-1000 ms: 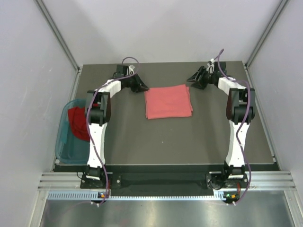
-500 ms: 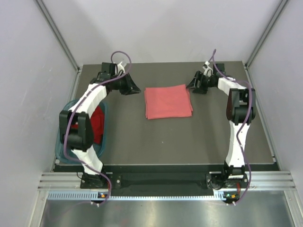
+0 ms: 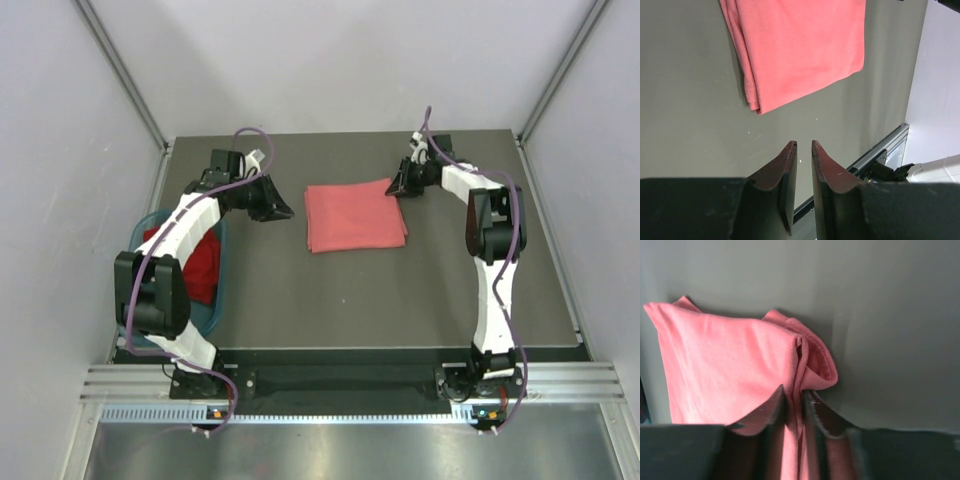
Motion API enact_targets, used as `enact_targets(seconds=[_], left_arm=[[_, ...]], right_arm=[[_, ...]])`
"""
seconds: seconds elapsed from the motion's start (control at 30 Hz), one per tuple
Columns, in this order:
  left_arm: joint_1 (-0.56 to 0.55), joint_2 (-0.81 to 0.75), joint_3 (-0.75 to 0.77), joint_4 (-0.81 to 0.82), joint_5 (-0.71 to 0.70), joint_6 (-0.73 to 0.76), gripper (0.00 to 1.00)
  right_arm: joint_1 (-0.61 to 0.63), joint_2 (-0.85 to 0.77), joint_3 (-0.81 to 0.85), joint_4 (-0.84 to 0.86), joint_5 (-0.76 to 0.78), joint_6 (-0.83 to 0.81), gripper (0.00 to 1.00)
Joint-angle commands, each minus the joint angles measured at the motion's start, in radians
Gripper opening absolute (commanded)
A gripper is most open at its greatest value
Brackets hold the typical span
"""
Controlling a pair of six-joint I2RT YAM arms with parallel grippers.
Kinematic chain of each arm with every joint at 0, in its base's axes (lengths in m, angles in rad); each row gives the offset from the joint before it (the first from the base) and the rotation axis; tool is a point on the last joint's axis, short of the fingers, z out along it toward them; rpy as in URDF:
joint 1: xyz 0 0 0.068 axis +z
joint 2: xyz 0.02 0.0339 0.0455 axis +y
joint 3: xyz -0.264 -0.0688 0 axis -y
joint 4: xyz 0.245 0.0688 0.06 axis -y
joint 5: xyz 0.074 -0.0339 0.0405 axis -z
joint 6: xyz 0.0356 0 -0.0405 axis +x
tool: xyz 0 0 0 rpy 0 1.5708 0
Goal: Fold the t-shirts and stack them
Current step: Neatly place the folded tshirt to the corner
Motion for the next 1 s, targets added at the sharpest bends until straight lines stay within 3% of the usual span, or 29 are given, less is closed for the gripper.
enact_targets(seconds=[0.0, 0.13, 0.4, 0.57, 0.73, 0.8, 0.97], left_arm=[[-0.001, -0.036, 0.007, -0.014, 0.011, 0.019, 0.23], [-0.001, -0.039, -0.008, -0.032, -0.001, 0.023, 0.23], [-0.001, -0.057, -0.002, -0.103, -0.053, 0.062, 0.23], [-0.001, -0.070, -0.046, -0.090, -0.069, 0.074, 0.23], [-0.001, -0.059, -0.092, -0.040, -0.047, 0.054, 0.22], [-0.001, -0.061, -0.106, -0.015, -0.043, 0.047, 0.22], [-0.001, -0.053, -0.131, -0.004, -0.043, 0.040, 0.22]], right_arm=[[0.013, 0.043, 0.011, -0.042, 0.127, -0.001, 0.17], [0.015, -0.027, -0.032, -0.053, 0.311, 0.005, 0.00], [0.010, -0.135, -0.047, -0.112, 0.506, -0.058, 0.00], [0.001, -0.106, 0.127, -0.284, 0.655, -0.180, 0.00], [-0.004, -0.081, 0.221, -0.312, 0.788, -0.337, 0.00], [-0.021, -0.063, 0.267, -0.327, 0.865, -0.345, 0.00], [-0.112, -0.009, 0.341, -0.303, 0.868, -0.319, 0.00]])
